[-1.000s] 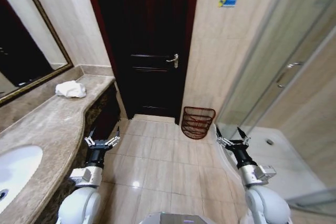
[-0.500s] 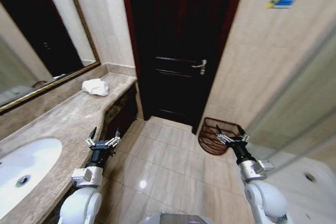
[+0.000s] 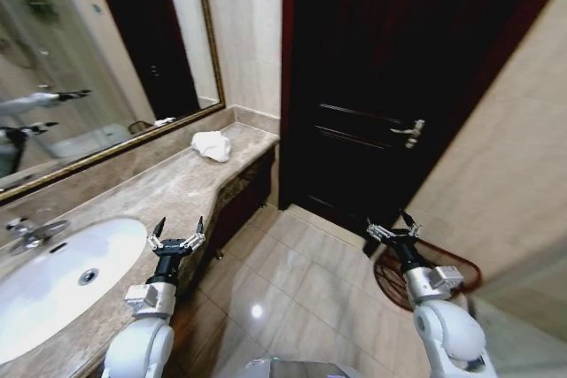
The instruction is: Discard the used towel into the hamper.
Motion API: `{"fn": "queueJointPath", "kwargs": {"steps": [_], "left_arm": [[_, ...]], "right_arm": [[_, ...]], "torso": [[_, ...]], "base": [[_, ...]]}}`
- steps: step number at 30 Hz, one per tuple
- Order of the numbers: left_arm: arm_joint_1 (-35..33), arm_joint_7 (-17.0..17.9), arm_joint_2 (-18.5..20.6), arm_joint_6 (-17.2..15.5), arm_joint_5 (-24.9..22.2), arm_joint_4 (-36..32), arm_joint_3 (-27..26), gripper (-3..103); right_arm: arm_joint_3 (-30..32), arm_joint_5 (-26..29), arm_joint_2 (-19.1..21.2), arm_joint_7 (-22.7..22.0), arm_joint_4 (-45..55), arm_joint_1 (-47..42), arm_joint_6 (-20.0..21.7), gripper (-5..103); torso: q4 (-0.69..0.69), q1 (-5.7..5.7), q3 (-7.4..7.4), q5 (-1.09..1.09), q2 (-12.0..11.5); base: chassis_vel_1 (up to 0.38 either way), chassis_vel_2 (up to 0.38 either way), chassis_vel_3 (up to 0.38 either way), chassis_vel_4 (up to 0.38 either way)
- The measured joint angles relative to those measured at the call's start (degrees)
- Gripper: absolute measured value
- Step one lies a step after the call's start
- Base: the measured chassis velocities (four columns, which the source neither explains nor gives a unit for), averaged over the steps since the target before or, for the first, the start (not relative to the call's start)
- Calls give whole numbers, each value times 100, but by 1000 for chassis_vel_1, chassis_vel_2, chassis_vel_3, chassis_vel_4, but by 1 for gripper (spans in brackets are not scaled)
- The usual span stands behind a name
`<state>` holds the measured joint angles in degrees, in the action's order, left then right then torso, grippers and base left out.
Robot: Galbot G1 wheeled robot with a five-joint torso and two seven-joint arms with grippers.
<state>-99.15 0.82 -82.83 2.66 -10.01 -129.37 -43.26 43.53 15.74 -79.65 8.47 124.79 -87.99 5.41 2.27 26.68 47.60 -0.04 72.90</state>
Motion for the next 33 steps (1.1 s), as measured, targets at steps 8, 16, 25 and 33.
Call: {"fn": "queueJointPath", "kwargs": {"steps": [8, 16, 25, 33], "left_arm": [[79, 42, 39, -69, 90, -98, 51, 100], [122, 44, 62, -126, 104, -178, 74, 100], [51, 103, 71, -91, 76, -193, 28, 100], [115, 106, 64, -89, 75, -165, 68, 100]], "right_arm": [[-10, 0, -30, 2, -9, 52, 42, 100], [5, 15, -41, 19, -11, 92, 82, 100], [-37, -22, -116, 25, 33, 78, 119, 100], [-24, -33, -127, 49, 109, 29, 116, 100]], "torso": [[0, 0, 0, 4, 0], [-2, 1, 1, 1, 0], [1, 0, 1, 5, 0], [1, 1, 0, 3, 0]], "base": [[-97, 253, 264, -83], [-164, 175, 176, -185], [-179, 171, 181, -158], [-147, 152, 149, -161]]}}
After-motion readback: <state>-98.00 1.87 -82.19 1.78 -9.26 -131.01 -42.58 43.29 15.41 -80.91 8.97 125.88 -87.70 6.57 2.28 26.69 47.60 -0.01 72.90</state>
